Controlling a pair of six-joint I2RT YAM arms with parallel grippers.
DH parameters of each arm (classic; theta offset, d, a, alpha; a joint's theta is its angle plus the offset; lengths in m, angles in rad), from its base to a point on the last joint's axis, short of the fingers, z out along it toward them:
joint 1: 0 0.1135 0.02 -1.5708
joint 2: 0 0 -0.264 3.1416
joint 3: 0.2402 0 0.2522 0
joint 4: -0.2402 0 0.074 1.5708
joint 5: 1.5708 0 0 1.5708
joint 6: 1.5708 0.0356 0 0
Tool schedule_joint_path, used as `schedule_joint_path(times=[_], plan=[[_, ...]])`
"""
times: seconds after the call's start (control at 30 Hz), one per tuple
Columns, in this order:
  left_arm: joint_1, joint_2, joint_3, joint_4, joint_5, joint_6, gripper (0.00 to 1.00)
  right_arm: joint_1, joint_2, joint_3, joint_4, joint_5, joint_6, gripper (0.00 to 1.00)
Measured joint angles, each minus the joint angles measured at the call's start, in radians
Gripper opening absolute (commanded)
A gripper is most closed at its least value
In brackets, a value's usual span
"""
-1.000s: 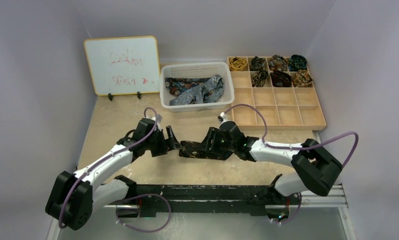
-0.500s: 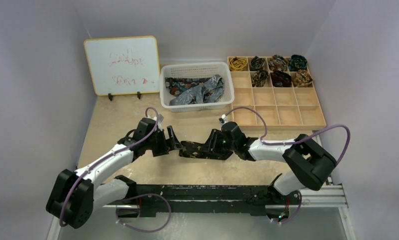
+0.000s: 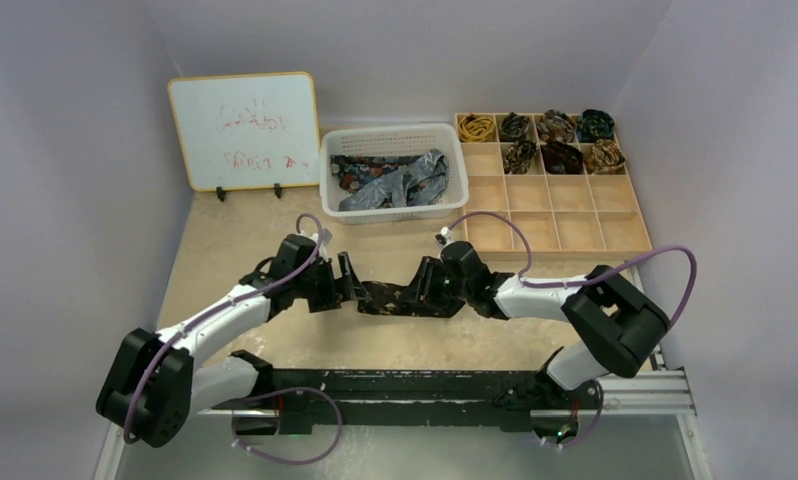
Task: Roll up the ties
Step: Roll the tie at the center of the board.
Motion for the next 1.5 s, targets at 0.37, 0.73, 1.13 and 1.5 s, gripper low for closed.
schedule_joint_path(times=[0.37, 0.73, 1.13, 1.5], plan=[[0.027, 0.043, 0.000, 0.076, 0.094, 0.029, 0.83, -0.014, -0.024, 0.001, -0.005, -0.003, -0.008, 0.39], [0.112, 0.085, -0.022, 0.174, 0.238, 0.063, 0.82, -0.032, -0.004, 0.001, 0.053, -0.057, -0.009, 0.36], [0.145, 0.134, -0.067, 0.263, 0.326, 0.062, 0.76, -0.035, 0.064, 0.001, 0.082, -0.081, -0.009, 0.35], [0.147, 0.235, -0.100, 0.369, 0.403, 0.058, 0.70, -0.040, 0.125, 0.003, 0.151, -0.122, -0.003, 0.35]])
